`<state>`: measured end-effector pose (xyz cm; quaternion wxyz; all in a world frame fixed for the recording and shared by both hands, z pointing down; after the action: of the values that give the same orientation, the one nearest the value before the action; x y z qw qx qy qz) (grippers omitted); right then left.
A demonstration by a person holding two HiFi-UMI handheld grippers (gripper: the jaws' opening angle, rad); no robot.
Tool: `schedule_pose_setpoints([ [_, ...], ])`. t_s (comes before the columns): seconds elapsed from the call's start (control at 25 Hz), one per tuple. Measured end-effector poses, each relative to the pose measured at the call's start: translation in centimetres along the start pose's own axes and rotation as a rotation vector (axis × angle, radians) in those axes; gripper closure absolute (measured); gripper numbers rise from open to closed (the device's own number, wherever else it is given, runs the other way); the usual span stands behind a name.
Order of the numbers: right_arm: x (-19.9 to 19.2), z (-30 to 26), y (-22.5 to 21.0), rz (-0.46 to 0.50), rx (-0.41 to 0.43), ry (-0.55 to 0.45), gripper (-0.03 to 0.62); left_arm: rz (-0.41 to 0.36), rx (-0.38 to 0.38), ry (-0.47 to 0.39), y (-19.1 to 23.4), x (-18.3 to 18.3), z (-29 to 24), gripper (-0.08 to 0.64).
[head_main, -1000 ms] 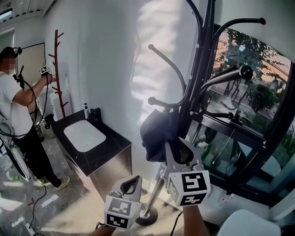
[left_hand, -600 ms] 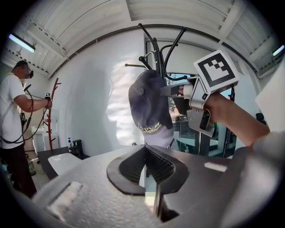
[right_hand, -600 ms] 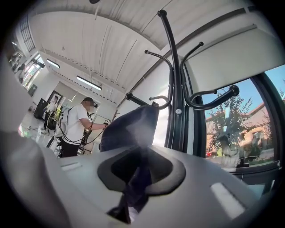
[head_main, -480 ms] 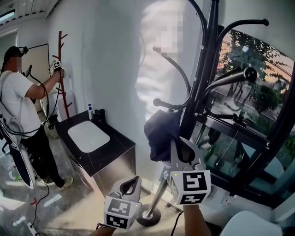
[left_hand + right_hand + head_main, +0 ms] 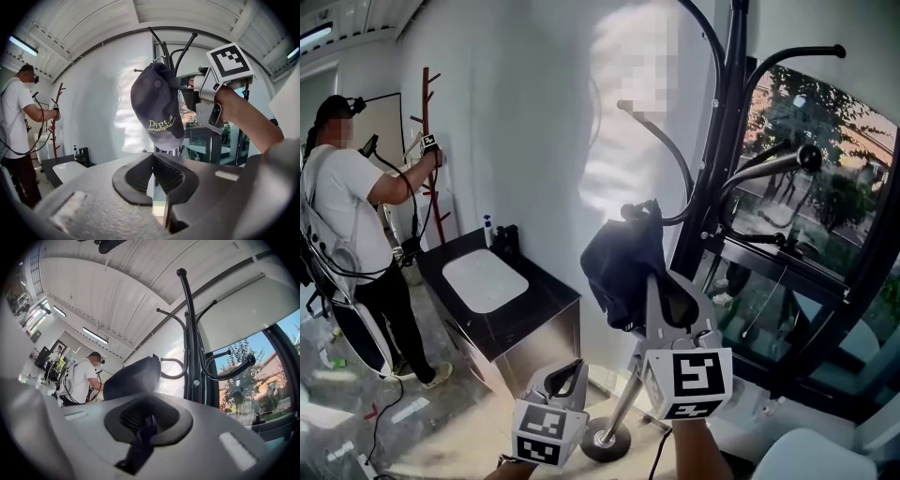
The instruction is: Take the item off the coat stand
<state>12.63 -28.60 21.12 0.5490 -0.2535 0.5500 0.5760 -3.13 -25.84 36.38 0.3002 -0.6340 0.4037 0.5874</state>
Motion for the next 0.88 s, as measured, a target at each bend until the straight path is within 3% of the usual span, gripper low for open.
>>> schedule_pose_setpoints([
  [0.36,2.4,-0.5,2.6,-0.005,0.057,-0.046,0.566,0.006,0.040,-0.025,1.6,0.4,1.8,0.555],
  [0.52,2.1,-0.4,4.0,0.009,0.090,-0.055,0.566,0.022,0.072,-0.043,2.5,0.5,2.9,0.555],
  [0.88,0.1,2.3,8.1,-0.072,0.139,-0.019,0.566,0.041,0.158,-0.054,4.7,-0.4,5.2,0.555],
])
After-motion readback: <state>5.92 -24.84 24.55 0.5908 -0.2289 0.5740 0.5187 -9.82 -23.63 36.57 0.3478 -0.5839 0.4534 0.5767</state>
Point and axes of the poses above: the fingertips, and each gripper's own axes: z backward along the fingers, y to its left, x out of its top, the point moved 8 cm from there along z, backward along the fingers, and after that the axes turned 5 degrees about z, right-handed, at the moved point
